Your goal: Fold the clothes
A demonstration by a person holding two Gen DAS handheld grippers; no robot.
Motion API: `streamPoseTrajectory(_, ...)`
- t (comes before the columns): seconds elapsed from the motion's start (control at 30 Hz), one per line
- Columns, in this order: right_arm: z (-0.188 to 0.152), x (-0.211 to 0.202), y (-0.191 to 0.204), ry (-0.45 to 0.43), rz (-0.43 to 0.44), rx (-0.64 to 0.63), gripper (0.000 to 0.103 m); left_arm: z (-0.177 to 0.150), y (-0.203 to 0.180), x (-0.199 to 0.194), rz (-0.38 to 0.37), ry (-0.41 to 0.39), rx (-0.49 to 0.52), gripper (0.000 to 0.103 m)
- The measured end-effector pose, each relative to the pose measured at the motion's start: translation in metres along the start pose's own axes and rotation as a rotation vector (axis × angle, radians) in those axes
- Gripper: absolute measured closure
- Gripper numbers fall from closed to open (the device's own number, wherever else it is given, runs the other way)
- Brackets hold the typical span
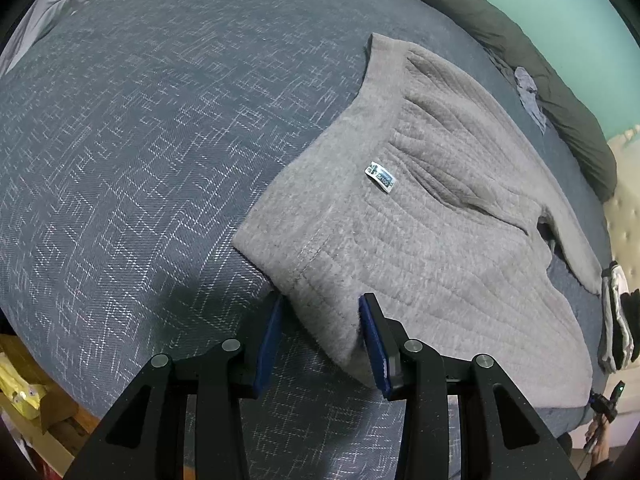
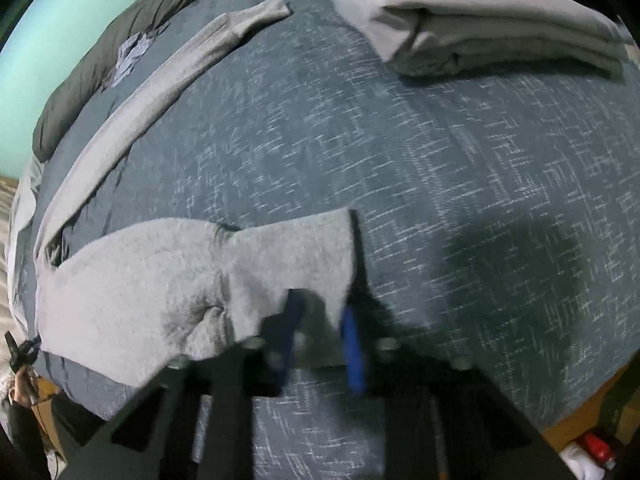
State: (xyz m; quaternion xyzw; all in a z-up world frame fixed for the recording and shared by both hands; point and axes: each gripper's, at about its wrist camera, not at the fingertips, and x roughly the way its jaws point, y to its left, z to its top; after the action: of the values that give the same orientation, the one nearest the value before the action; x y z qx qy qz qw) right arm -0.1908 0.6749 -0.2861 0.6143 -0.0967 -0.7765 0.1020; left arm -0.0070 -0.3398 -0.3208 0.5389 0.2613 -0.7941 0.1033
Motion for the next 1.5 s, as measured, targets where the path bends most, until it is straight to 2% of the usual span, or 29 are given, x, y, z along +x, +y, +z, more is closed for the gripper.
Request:
streamPoseTrajectory(0.07,-0.001,-0.001,0.005,-0.001,-0.024,-0.026,0.097,0.000,0.001,0.000,-0.001,0.000,-0.001,0.061)
streamPoseTrajectory(0.13,0.000,-0.005,0.006,-0.010,-0.022,-0.030,0.099,-0.001,0.002,0.000,-0.003,-0.001,-0.002,0.061)
streamPoseTrajectory(0.3,0.003,-0.028,-0.009,-0.060,0.009,0.000,0.100,-0.002,0.007,-0.001,-0.005,-0.001,-0.007,0.061)
streamPoseTrajectory(0.43,0.005,-0.042,-0.019,-0.056,0.014,-0.004,0.100,-0.002,0.008,-0.001,-0.002,-0.001,-0.007,0.061)
streamPoseTrajectory(0.7,0.006,-0.027,-0.025,-0.047,0.004,0.049,0.100,-0.002,0.008,-0.004,-0.002,-0.002,-0.005,0.061)
streamPoseTrajectory(1.2,0.005,-0.018,-0.033,-0.018,-0.022,0.055,0.100,0.007,0.015,-0.009,-0.015,-0.028,-0.026,0.059)
streamPoseTrajectory(1.5,0.005,-0.025,-0.035,-0.058,-0.041,0.072,0.099,0.010,0.013,-0.007,-0.025,-0.036,-0.021,0.059)
